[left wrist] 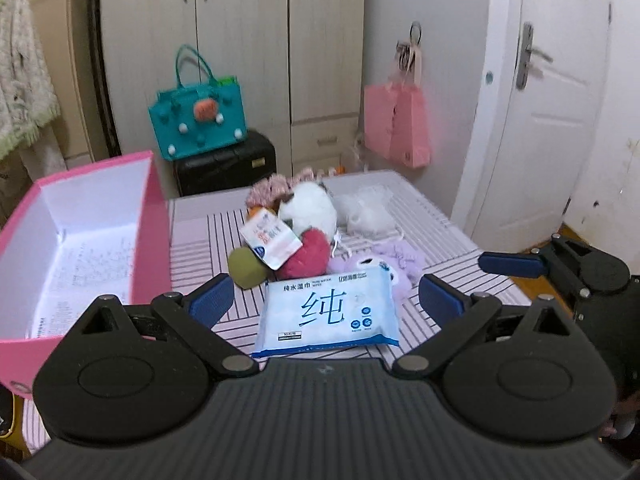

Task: Organize soft objects
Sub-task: 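Close the right gripper on the wet-wipes pack edge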

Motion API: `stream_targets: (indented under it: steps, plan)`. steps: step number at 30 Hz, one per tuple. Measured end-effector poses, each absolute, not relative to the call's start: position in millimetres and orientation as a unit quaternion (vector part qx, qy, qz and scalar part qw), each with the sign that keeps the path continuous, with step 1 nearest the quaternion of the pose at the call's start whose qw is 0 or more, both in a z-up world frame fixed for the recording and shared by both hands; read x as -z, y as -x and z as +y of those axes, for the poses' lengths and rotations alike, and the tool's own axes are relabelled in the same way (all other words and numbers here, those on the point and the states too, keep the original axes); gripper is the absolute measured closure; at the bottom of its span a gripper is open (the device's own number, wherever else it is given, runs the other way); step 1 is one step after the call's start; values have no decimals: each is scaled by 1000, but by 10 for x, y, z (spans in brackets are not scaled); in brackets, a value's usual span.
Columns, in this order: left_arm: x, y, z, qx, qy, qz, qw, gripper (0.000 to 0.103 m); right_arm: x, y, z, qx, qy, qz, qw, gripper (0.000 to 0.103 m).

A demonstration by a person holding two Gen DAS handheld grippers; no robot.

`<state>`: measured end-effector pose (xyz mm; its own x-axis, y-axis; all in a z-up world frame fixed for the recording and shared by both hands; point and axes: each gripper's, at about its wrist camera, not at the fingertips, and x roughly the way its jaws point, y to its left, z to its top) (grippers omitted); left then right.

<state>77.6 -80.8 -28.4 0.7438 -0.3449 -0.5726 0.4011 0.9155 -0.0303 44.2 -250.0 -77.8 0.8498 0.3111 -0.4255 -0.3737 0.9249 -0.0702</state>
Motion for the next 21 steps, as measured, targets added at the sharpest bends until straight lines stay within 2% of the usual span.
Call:
stream_targets:
  steps: [9,21]
  plan:
    - [674,-1396,-913,214,-23,382,899,6,1096,-857,-2404,-211,76,247,943,13]
    - [942,-1708,-869,215,1,420,882,7,1256,-956,-2236,-193,119,248,942,22]
